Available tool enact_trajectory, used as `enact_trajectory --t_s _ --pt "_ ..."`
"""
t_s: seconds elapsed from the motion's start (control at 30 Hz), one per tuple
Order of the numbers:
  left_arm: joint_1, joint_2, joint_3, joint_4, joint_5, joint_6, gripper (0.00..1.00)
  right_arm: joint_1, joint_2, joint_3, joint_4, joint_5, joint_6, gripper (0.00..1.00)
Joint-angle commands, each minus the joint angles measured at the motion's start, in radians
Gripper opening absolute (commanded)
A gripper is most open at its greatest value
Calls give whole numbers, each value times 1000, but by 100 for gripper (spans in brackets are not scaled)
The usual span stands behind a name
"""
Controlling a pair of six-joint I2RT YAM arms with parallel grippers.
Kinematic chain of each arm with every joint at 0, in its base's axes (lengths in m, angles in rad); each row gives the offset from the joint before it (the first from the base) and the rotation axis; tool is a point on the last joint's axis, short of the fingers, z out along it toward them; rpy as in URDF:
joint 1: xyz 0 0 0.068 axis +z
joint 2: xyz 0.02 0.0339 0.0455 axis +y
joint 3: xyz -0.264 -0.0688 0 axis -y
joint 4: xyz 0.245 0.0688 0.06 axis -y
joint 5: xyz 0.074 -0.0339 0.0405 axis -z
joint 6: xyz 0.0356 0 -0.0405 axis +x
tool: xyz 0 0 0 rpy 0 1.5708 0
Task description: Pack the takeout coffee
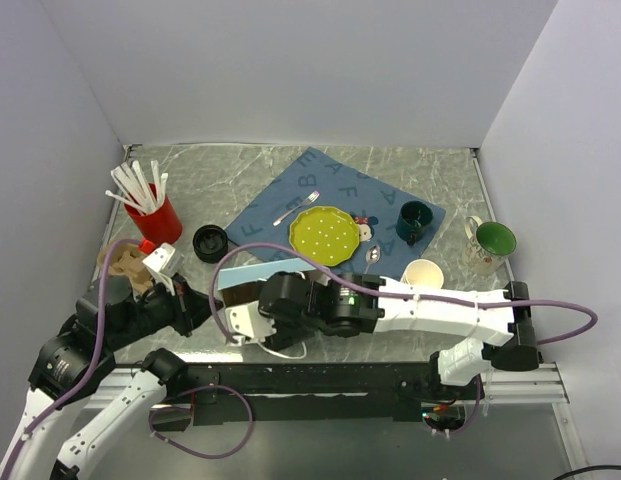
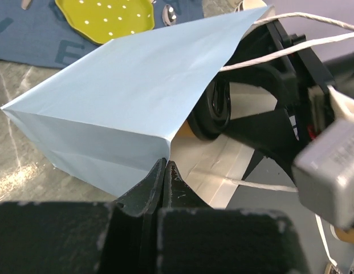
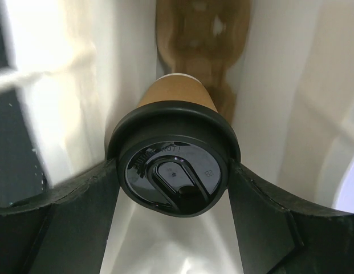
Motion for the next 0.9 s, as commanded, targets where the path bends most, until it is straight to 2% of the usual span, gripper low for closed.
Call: enact_trajectory --t_s 0.0,0.27,0.53,0.87 --pt "-5 -20 -17 68 84 23 1 52 -49 19 52 36 2 54" --pt "-5 -56 -55 27 164 98 1 67 -90 -189 209 136 -56 55" --pt "-5 -72 -95 50 185 94 1 26 -93 -237 181 164 -55 56" --pt "-5 -55 -91 84 173 96 1 -14 -84 -306 229 217 -87 55"
